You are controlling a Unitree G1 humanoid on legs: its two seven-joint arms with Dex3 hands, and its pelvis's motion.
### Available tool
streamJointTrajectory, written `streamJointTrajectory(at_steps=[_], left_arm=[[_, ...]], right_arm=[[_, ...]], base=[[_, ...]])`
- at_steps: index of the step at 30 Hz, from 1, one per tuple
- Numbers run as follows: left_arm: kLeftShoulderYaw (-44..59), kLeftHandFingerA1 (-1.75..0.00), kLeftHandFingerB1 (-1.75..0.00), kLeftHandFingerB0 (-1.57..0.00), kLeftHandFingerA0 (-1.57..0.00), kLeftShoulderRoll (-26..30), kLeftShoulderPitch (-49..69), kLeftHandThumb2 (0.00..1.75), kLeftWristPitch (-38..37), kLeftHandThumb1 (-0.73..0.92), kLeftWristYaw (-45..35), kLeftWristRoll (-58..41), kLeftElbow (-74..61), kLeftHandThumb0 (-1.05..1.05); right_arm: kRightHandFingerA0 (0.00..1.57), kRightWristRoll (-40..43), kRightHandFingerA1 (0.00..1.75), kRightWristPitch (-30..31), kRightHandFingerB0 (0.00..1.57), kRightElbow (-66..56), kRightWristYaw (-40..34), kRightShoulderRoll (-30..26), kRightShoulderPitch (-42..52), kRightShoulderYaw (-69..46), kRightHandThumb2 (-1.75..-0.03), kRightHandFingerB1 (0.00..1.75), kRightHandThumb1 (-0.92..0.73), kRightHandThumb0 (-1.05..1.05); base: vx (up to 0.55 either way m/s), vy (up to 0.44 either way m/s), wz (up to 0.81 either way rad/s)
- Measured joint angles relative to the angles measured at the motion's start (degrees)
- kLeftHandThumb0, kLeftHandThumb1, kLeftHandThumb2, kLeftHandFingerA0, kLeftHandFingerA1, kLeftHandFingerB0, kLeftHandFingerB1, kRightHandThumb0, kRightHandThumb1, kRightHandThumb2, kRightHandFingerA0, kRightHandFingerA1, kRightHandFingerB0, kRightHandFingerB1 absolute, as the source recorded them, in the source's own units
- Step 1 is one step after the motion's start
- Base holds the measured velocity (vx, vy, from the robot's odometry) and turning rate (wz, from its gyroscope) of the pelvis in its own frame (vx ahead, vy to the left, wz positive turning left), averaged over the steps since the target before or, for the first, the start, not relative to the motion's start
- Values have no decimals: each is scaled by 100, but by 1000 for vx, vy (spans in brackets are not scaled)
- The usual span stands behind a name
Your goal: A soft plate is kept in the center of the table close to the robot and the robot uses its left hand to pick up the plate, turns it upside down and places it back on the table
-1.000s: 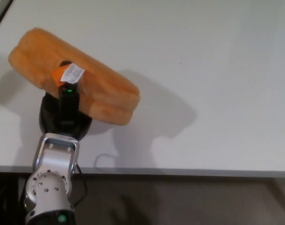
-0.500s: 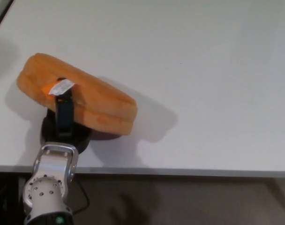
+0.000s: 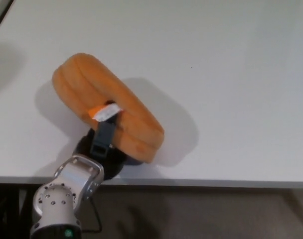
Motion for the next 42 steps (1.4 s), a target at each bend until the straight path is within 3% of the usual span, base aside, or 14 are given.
streamJointTrajectory(at_steps=[4, 7, 10, 11, 18, 19, 20, 21, 27, 28, 29, 30, 33, 42], left_arm=[[-255, -175, -155, -51, -100, 366, 93, 62, 354, 72, 174, 263, 177, -32], [-324, -175, -152, -49, -101, 459, 104, 62, 494, 69, 218, 346, 185, -30], [-363, -175, -155, -52, -103, 510, 118, 62, 566, 71, 226, 446, 174, -32], [-357, -150, -123, -81, -131, 510, 130, 90, 570, 53, 227, 461, 168, -48], [-186, -149, -123, -82, -130, 541, 177, 90, 694, 52, 227, 499, 200, -46], [-156, -149, -123, -81, -131, 540, 176, 90, 713, 52, 227, 502, 201, -45], [-142, -149, -123, -81, -131, 540, 177, 90, 725, 52, 228, 505, 201, -45], [-115, -148, -122, -81, -130, 540, 176, 91, 745, 51, 230, 507, 201, -45], [-71, -150, -117, -73, -133, 562, 169, 91, 834, 52, 240, 560, 195, -45], [-75, -148, -117, -75, -131, 562, 169, 91, 844, 51, 245, 577, 183, -43], [-82, -148, -117, -75, -131, 554, 169, 91, 850, 51, 276, 614, 147, -43], [-90, -175, -160, -47, -103, 550, 169, 60, 850, 70, 293, 634, 128, -32], [-134, -175, -169, -50, -102, 515, 143, 59, 850, 71, 338, 708, 61, -32], [-364, -175, -160, -45, -99, 314, 77, 60, 852, 69, 521, 976, -97, -31]], right_arm=[[52, -17, 45, 1, 30, 19, 0, -29, -21, 1, -67, 35, -88, -82], [54, -19, 46, 2, 31, 30, 0, -35, -30, 3, -69, 37, -84, -85], [53, -25, 44, 2, 31, 47, -1, -37, -44, 4, -67, 35, -88, -81], [53, -28, 44, 2, 30, 59, -1, -38, -47, 4, -68, 35, -88, -82], [52, -59, 44, 0, 30, 106, -2, -39, -86, 10, -67, 34, -87, -81], [46, -64, 56, 1, 23, 115, -1, -39, -89, 10, -107, 48, -69, -78], [46, -65, 56, 1, 23, 119, -1, -39, -91, 10, -107, 48, -69, -78], [52, -67, 44, 1, 29, 128, -1, -39, -95, 10, -67, 34, -87, -82], [53, -75, 44, 0, 31, 162, 0, -39, -106, 10, -67, 35, -87, -82], [46, -75, 56, 0, 23, 159, -1, -39, -105, 10, -106, 48, -69, -78], [46, -84, 56, 1, 23, 151, -1, -39, -98, 10, -106, 48, -69, -78], [46, -87, 56, 1, 24, 151, -1, -39, -96, 10, -106, 48, -69, -79], [52, -100, 44, 0, 30, 156, 0, -39, -100, 10, -67, 35, -87, -82], [53, -116, 44, 3, 31, 153, 10, -51, -112, 11, -67, 34, -87, -82]], base=[[0, 0, 0], [0, 0, 0], [0, 0, 0], [0, 0, 0], [0, 0, 0], [0, 0, 0], [0, 0, 0], [0, 0, 0], [0, 0, 0], [0, 0, 0], [0, 0, 0], [0, 0, 0], [0, 0, 0], [0, 0, 0]])
